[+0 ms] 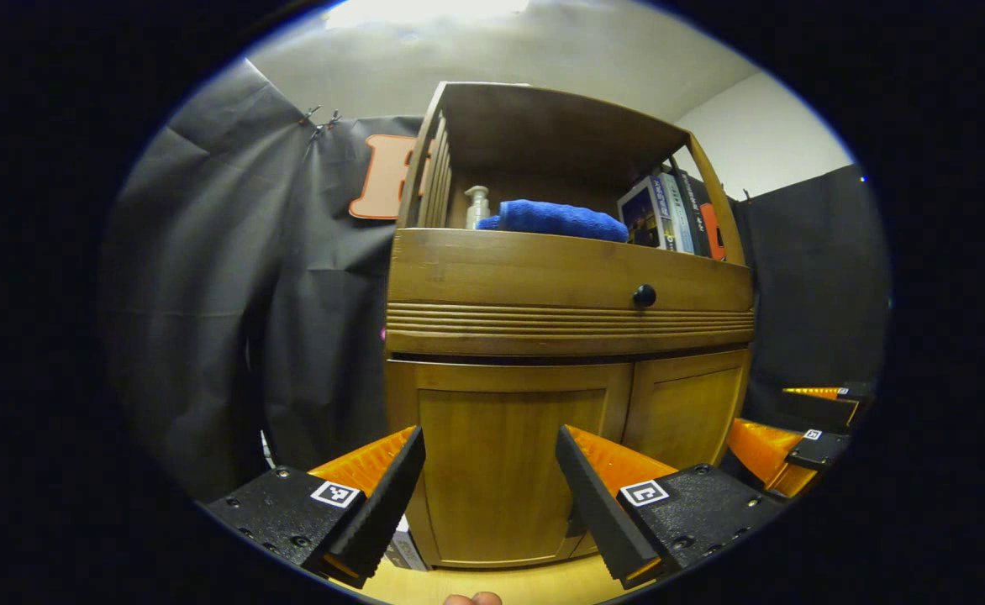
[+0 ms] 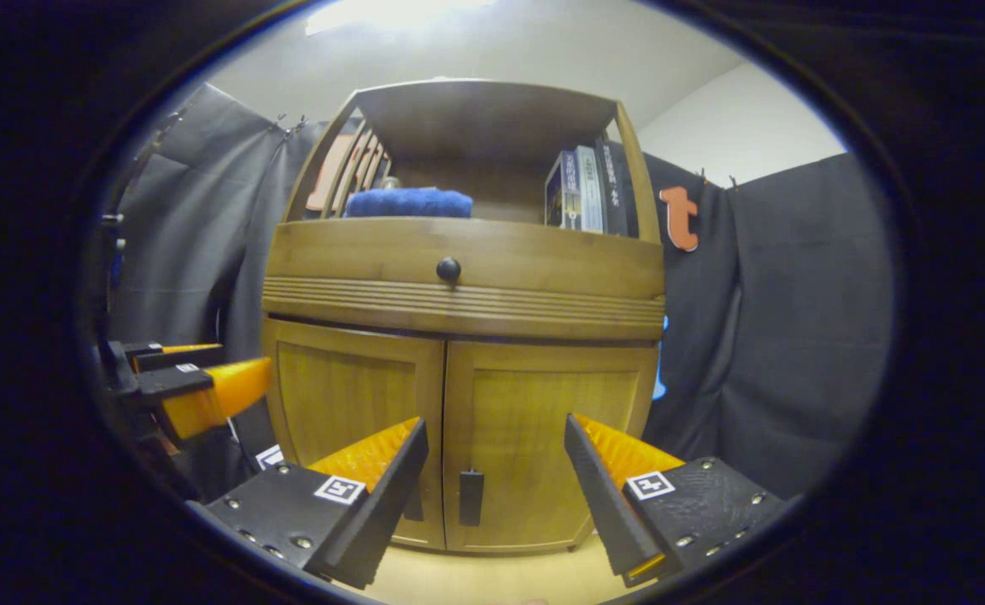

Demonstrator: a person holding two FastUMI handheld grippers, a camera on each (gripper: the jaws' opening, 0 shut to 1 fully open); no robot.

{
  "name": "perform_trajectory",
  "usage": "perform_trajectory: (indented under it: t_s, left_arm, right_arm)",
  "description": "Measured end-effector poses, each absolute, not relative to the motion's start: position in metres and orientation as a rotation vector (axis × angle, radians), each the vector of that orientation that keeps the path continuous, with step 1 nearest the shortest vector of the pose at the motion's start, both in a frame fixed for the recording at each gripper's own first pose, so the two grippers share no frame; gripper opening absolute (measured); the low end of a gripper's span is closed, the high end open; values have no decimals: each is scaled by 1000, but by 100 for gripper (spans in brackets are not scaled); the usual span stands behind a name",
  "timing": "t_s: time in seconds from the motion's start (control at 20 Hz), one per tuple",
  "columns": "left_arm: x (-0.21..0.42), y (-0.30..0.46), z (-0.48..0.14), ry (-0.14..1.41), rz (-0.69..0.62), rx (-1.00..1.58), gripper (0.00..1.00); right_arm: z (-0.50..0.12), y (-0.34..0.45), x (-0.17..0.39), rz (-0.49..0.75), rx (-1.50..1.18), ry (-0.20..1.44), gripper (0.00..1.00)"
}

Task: Open the right door of the double-door shoe cabinet with the right hand, and open the left door with the left hand.

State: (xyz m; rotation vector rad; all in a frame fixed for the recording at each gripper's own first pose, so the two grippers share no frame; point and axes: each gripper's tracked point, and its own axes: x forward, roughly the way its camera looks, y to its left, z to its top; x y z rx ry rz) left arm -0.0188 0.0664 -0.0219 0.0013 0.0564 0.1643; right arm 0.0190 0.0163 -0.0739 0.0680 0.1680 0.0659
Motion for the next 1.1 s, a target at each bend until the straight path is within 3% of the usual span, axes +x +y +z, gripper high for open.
perform_trajectory:
  t_s: [0.1, 0.2, 0.3, 0.7, 0.85, 0.9, 0.95, 1.1]
  left_arm:
    - [-27, 78, -28, 68, 193, 3, 97]
    - [-32, 87, -32, 78, 214, 7, 97]
    - [-38, 96, -34, 79, 235, 16, 97]
    - [-47, 131, -40, 89, 302, 23, 94]
    - [-44, 145, -39, 95, 321, 24, 94]
    - [-45, 147, -40, 98, 326, 24, 97]
    - [-45, 150, -41, 101, 329, 24, 97]
    - [-43, 156, -47, 118, 335, 15, 97]
  right_arm:
    - [-96, 24, 25, 79, 82, 217, 99]
    - [-113, 29, 33, 81, 101, 256, 95]
    - [-134, 34, 43, 86, 117, 306, 81]
    - [-187, 46, 80, 63, 86, 397, 80]
    - [-206, 52, 89, 65, 79, 427, 67]
    - [-209, 54, 93, 65, 82, 434, 69]
    - [-214, 55, 99, 66, 84, 441, 53]
    - [-223, 58, 109, 63, 79, 453, 53]
